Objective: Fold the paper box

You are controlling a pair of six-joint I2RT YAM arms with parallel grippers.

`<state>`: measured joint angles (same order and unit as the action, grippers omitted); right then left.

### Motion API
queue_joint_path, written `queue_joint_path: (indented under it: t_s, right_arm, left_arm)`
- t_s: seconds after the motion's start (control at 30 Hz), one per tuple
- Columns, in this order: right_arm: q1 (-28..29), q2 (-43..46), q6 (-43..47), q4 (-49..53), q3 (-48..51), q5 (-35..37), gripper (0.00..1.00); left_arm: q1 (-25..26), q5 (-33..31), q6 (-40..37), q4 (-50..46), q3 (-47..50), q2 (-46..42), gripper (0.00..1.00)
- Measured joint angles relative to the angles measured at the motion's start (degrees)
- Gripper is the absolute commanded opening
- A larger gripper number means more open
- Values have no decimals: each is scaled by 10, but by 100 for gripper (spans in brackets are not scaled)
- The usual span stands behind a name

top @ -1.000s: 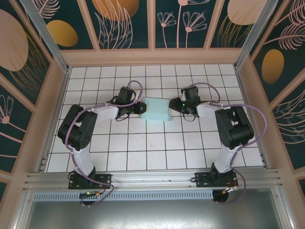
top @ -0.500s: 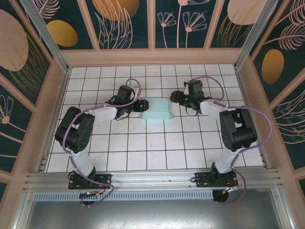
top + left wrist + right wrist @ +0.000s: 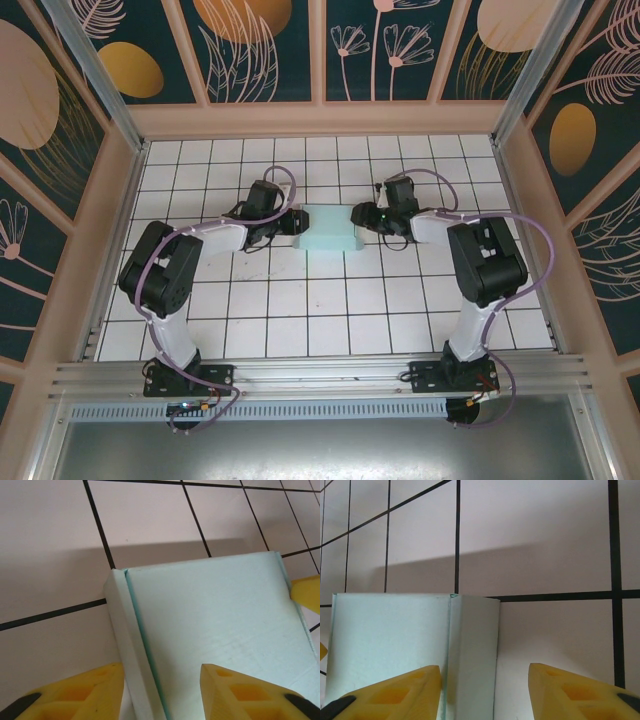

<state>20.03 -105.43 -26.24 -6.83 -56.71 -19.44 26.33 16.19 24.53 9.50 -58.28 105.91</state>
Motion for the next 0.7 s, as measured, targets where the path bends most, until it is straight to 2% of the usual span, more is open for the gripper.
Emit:
queue_joint_path:
  t_s: [0.1, 0.23, 0.33, 0.7]
  right_arm:
    - [0, 0, 0, -4, 0, -2, 50]
    - [-2, 12, 0, -10, 13, -9, 60]
    - [-9, 31, -8, -24, 28, -26, 64]
    - [-35, 52, -51, -93, 59, -97, 65]
  left_arm:
    - [-3, 0, 3, 5, 1, 2, 37]
    - [-12, 15, 15, 22, 13, 2, 36]
    - [-26, 43, 31, 51, 34, 2, 36]
    - [-50, 109, 60, 100, 54, 22, 33]
